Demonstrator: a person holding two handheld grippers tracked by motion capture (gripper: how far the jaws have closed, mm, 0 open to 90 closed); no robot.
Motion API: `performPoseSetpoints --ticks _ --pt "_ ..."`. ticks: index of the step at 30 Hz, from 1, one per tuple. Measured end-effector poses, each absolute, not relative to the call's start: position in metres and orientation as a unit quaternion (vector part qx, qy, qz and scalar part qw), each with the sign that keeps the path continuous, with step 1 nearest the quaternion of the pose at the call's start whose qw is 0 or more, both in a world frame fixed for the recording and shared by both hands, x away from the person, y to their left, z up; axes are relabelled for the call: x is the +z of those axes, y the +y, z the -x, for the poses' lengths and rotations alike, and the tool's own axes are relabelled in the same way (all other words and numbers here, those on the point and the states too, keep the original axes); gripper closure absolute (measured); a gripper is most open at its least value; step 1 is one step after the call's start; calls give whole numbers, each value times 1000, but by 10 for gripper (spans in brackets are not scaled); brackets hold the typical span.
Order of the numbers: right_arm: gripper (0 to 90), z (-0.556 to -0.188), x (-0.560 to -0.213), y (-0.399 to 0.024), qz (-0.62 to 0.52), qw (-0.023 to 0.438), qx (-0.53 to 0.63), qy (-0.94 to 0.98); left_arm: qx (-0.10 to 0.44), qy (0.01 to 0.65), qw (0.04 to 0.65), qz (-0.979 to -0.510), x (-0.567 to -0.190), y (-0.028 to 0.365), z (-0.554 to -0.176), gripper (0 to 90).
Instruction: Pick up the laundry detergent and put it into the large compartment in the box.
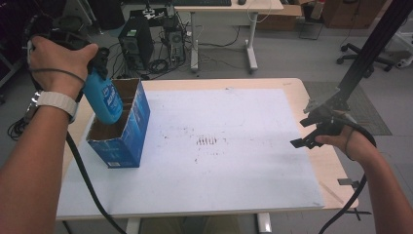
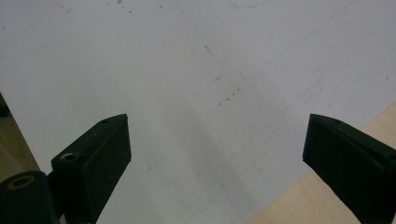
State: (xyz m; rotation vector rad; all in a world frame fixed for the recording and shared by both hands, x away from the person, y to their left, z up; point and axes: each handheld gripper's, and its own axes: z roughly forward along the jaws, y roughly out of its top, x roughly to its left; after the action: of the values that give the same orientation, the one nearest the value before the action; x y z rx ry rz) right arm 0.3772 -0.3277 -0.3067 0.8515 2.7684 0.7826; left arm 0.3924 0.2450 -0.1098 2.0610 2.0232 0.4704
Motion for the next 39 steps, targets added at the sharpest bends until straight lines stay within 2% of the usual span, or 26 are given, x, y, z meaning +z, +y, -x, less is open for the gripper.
performPoseSetpoints --ticks 39 --pt "78 -380 -312 -322 -287 64 253 922 167 679 95 -709 -197 254 -402 374"
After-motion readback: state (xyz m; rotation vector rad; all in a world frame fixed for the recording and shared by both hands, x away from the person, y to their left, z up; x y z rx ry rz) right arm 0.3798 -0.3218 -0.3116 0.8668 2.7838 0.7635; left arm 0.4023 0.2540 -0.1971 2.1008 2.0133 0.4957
